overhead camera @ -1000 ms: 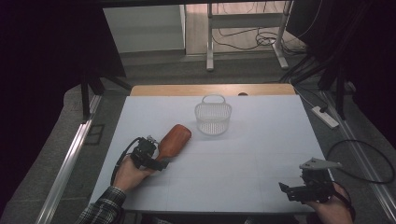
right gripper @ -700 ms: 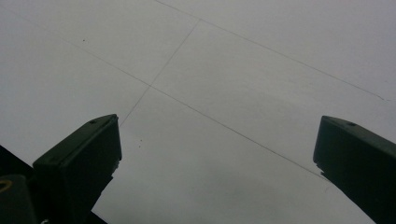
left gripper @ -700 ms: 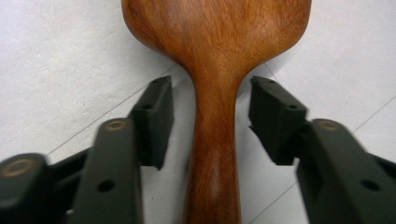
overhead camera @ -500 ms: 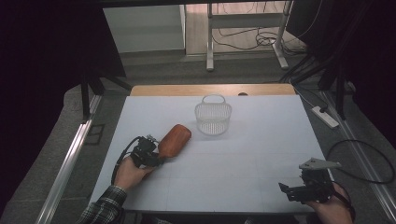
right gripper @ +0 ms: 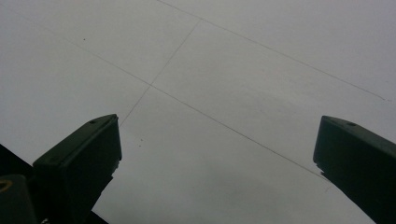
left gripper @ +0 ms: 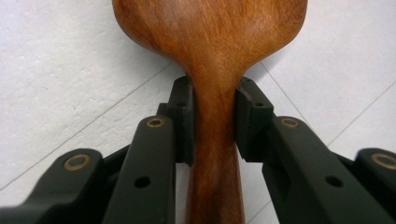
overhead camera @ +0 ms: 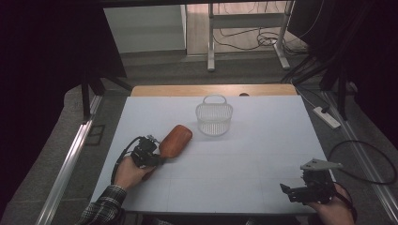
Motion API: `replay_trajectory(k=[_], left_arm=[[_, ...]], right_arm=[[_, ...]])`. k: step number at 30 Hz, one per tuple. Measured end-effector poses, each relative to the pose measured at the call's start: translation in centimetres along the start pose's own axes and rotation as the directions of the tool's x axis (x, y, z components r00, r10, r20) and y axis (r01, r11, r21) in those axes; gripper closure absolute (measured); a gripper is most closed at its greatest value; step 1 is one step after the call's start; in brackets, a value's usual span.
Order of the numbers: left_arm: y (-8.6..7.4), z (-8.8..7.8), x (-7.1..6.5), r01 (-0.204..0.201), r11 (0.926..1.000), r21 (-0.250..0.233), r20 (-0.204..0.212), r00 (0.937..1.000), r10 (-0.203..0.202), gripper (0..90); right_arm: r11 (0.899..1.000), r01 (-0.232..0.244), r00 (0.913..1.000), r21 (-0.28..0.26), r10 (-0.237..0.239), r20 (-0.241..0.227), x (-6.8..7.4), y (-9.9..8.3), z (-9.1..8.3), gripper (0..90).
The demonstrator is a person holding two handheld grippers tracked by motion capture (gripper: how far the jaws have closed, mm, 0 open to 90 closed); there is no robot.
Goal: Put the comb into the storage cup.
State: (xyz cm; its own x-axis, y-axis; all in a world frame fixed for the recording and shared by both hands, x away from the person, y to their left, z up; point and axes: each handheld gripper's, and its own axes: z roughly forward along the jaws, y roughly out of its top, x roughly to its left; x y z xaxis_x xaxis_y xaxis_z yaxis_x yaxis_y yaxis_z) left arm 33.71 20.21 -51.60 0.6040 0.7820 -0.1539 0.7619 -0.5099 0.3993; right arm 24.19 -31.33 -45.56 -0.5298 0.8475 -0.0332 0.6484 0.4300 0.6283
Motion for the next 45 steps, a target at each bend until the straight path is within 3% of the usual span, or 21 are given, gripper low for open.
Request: replay_trajectory(k=[4,9,15,28,39,45], left_arm=[[0.0,-0.1,-0.1,-0.012,0.9998,-0.013,-0.009,0.9999,0.012,71.3],[-0.1,-0.2,0.1,0.01,0.9994,-0.033,0.019,0.9998,-0.01,71.3],[-0.3,-0.4,0.0,-0.002,0.9986,-0.054,0.015,0.9999,0.003,71.3],[-0.6,-1.7,-0.2,-0.003,0.9922,-0.125,0.055,0.9984,0.01,71.2],[-0.9,-3.1,-0.8,-0.018,0.9776,-0.21,0.067,0.9972,0.032,71.1],[-1.0,-3.8,-0.7,-0.007,0.9659,-0.259,0.071,0.9971,0.026,71.2]], right_arm=[[1.0,0.003,1.0,-0.001,-0.003,0.0,0.0,0.0,0.0,0.9],[1.0,0.003,1.0,-0.003,-0.003,0.0,0.0,0.0,0.0,0.9],[1.0,0.002,1.0,-0.006,-0.002,0.0,0.0,0.0,0.0,0.9],[1.0,-0.004,1.0,-0.028,0.004,-0.002,0.0,-0.1,-0.3,0.7],[0.998,0.001,1.0,-0.066,-0.001,-0.008,0.0,-0.2,-0.6,0.0],[0.996,0.01,0.9999,-0.086,-0.011,-0.01,0.1,-0.2,-0.8,0.0]])
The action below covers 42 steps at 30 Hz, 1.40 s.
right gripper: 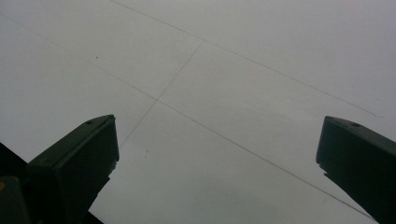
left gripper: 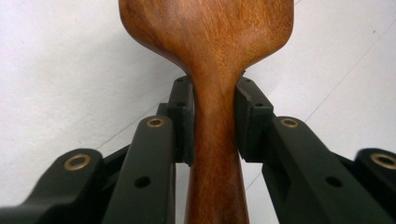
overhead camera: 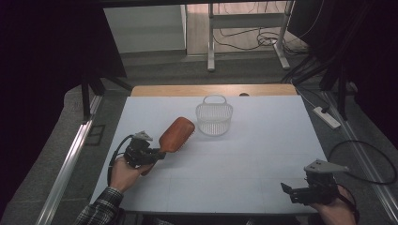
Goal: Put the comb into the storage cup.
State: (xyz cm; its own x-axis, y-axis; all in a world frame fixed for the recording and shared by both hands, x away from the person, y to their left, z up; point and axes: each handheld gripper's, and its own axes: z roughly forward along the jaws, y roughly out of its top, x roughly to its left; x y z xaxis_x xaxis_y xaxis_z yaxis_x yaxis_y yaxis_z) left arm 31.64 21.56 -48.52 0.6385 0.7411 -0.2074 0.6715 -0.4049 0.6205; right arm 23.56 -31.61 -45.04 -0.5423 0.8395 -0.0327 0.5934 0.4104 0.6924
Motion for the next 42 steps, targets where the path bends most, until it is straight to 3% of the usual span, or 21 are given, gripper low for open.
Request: replay_trajectory(k=[11,22,27,34,39,42], left_arm=[[0.2,-1.2,-0.3,-0.019,0.9976,-0.067,0.002,0.9998,0.02,71.1],[0.6,-2.0,-1.2,-0.053,0.9899,-0.132,0.012,0.9984,0.055,71.1],[0.7,-1.9,-1.5,-0.056,0.9883,-0.142,0.026,0.9979,0.06,71.1],[1.0,-1.8,-2.0,-0.066,0.9856,-0.155,0.038,0.9966,0.073,71.1],[1.2,-1.6,-2.4,-0.073,0.9838,-0.164,0.051,0.9953,0.082,71.1],[1.3,-1.6,-2.6,-0.078,0.9829,-0.167,0.058,0.9944,0.089,71.1]], right_arm=[[0.998,0.005,0.9994,-0.055,-0.007,-0.035,0.3,0.6,-0.2,0.0],[0.991,-0.018,0.9956,-0.134,0.005,-0.094,0.4,2.1,-0.1,0.0],[0.979,-0.039,0.9878,-0.2,0.008,-0.155,0.6,3.0,-0.1,0.0],[0.976,-0.056,0.9763,-0.21,0.01,-0.216,0.7,4.1,0.4,0.0],[0.969,-0.091,0.961,-0.229,0.025,-0.275,1.1,5.3,1.2,0.0],[0.974,-0.07,0.962,-0.216,0.008,-0.273,1.5,6.0,1.7,0.0]])
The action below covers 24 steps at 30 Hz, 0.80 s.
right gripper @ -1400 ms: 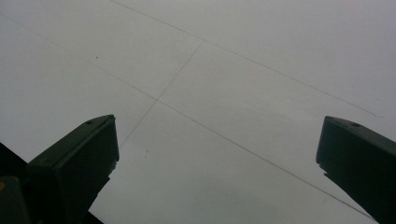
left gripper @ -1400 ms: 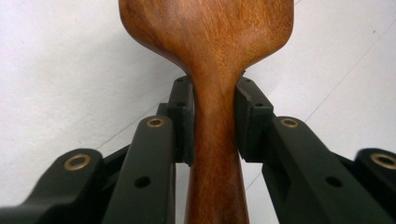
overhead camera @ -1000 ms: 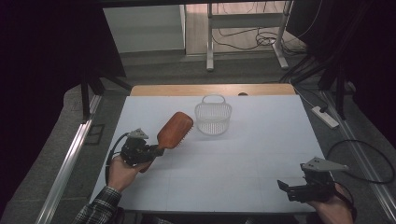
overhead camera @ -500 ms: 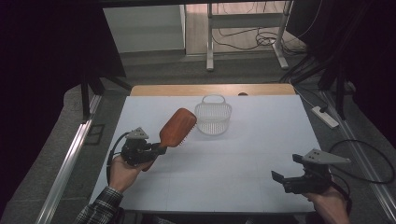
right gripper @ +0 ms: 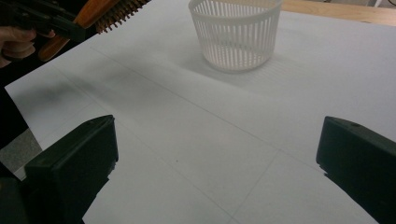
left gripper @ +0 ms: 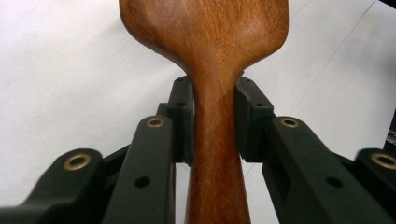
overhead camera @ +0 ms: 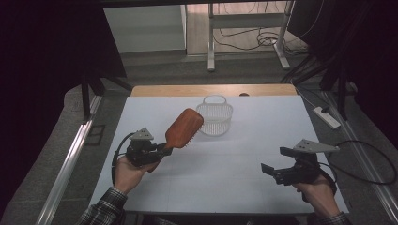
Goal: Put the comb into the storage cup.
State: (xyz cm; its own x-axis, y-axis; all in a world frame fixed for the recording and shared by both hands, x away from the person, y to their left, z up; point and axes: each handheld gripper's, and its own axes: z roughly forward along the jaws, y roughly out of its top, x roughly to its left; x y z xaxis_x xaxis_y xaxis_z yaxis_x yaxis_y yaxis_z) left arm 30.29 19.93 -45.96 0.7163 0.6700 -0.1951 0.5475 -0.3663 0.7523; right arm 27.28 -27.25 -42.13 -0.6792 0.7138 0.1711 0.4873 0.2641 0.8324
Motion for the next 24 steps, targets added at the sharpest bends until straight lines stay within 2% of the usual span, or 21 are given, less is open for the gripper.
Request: replay_trajectory(k=[10,24], left_arm=[[0.5,0.4,-0.8,-0.014,0.9998,-0.017,0.039,0.9991,0.015,71.0],[1.0,1.3,-1.8,-0.034,0.9991,-0.026,0.055,0.9979,0.035,71.0]], right_arm=[[1.0,-0.027,0.9973,0.005,0.027,-0.068,0.8,1.6,2.5,0.0],[0.999,-0.034,0.9901,0.027,0.037,-0.136,1.9,3.2,5.7,0.0]])
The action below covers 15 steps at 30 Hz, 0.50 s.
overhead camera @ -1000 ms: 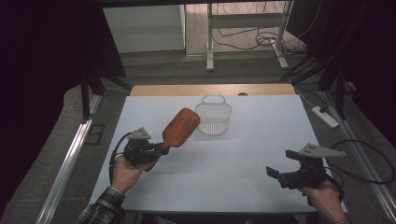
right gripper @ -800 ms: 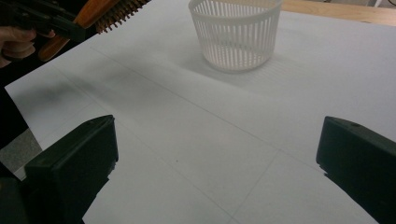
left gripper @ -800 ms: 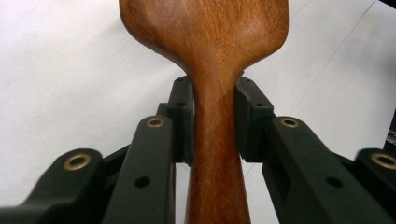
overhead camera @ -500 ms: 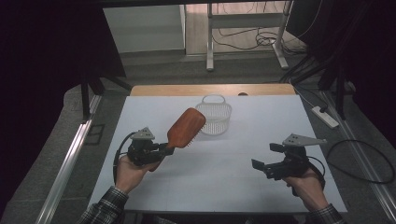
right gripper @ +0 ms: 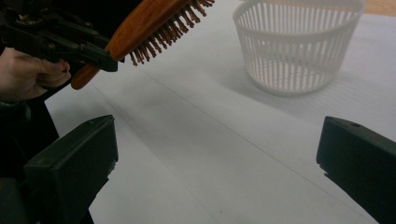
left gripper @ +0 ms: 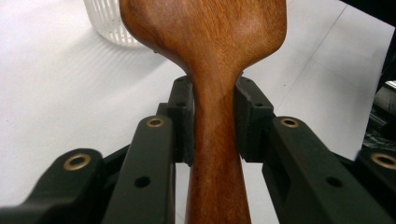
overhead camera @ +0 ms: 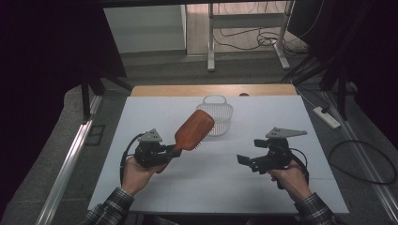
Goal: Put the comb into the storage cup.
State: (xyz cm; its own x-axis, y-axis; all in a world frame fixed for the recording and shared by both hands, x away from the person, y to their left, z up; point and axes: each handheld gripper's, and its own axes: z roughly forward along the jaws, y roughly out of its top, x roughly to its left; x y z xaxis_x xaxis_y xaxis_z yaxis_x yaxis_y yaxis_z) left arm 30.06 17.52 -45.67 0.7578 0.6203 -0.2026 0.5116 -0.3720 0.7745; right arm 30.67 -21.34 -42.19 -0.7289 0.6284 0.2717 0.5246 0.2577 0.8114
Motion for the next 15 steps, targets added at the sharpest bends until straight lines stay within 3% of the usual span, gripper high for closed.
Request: replay_trajectory(k=[15], left_arm=[[0.6,0.5,-0.8,-0.014,0.9996,-0.026,0.029,0.9995,0.014,71.1]], right_arm=[[0.999,-0.034,0.996,0.014,0.035,-0.083,0.4,2.0,3.3,0.0]])
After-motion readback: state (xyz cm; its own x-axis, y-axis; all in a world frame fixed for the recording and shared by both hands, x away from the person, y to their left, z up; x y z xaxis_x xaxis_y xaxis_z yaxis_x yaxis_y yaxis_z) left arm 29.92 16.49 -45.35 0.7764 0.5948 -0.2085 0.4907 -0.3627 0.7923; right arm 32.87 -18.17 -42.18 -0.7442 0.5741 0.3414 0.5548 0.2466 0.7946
